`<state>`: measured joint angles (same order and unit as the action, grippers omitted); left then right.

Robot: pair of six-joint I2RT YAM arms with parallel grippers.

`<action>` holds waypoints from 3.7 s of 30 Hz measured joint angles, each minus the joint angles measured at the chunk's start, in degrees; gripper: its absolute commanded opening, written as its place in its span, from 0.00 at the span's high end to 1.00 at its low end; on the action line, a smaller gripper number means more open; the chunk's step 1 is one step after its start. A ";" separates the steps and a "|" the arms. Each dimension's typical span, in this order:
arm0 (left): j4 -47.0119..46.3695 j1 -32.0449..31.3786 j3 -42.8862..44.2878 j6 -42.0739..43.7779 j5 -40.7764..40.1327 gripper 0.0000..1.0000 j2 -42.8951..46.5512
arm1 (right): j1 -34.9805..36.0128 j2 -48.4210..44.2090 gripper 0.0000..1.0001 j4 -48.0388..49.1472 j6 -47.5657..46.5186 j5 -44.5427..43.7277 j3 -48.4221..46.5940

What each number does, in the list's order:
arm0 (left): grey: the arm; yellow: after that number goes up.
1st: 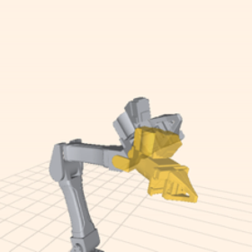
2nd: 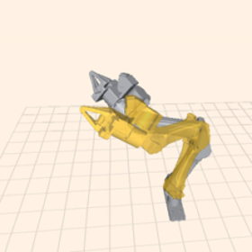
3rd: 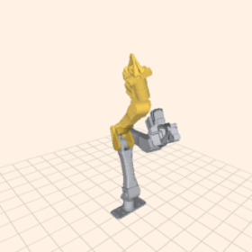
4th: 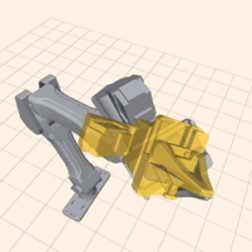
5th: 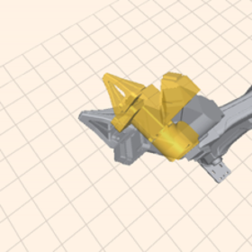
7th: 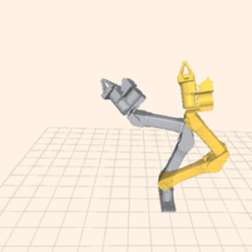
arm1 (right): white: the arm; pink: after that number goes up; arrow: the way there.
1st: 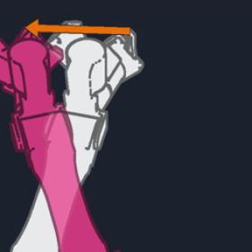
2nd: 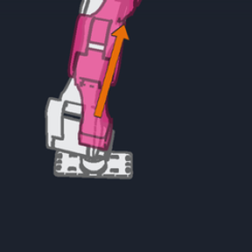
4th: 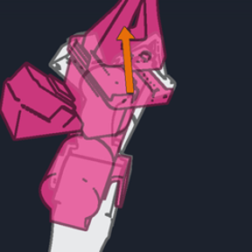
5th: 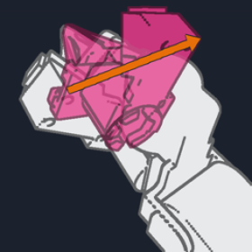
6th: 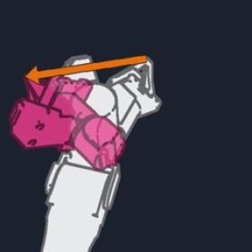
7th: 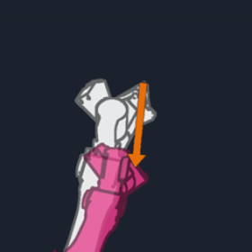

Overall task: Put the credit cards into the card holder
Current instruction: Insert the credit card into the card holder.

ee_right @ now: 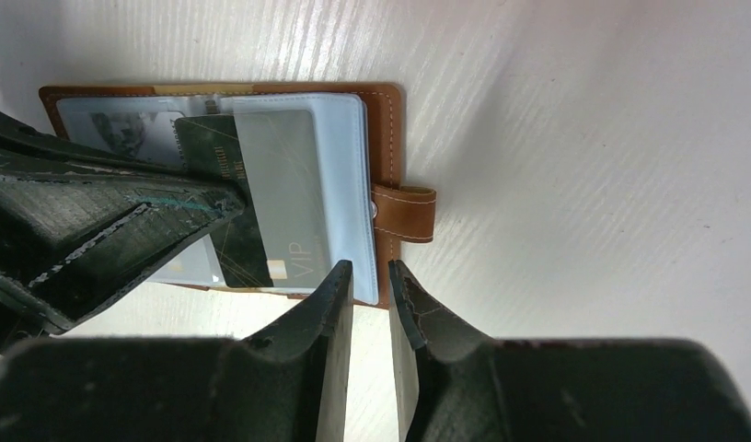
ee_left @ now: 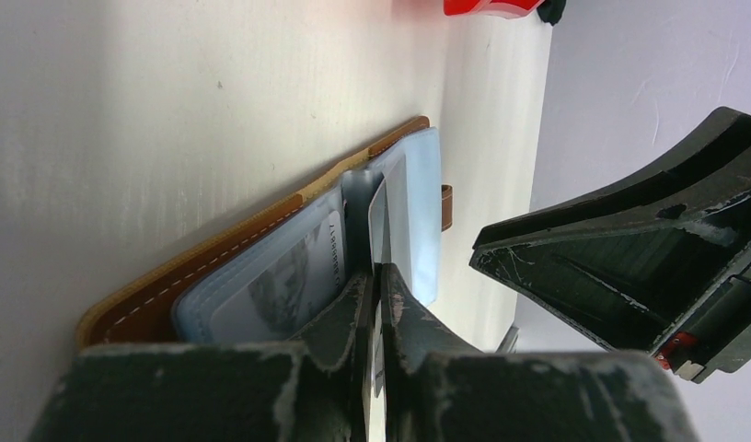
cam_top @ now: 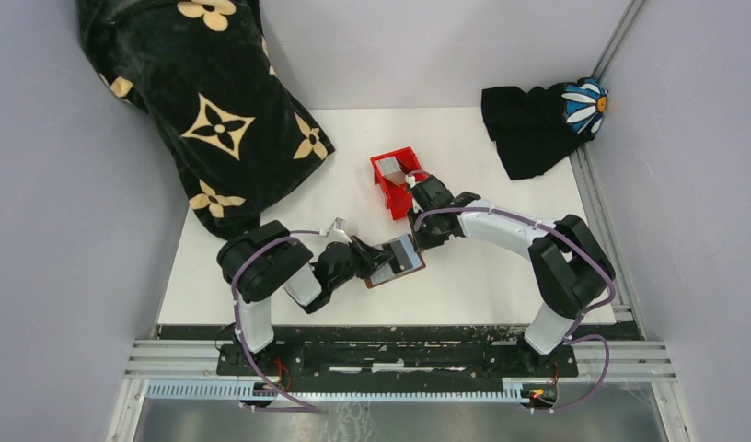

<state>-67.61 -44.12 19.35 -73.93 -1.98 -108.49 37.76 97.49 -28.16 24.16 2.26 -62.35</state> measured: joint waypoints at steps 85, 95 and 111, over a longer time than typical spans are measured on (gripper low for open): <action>55.56 -6.82 21.16 16.28 -11.74 0.42 13.84 | 0.00 2.01 0.81 0.22 0.44 -0.92 0.13; 57.94 -7.74 22.91 16.87 -13.57 0.46 12.96 | 0.00 4.39 0.81 0.57 0.48 -0.50 0.17; 60.33 -9.97 28.83 19.19 -19.65 0.49 7.13 | -0.02 4.39 0.81 0.66 1.07 -0.26 0.76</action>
<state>-7.29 -54.08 48.18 -54.74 -21.63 -101.36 37.74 101.89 -27.51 25.23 2.00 -61.58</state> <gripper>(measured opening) 0.510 0.189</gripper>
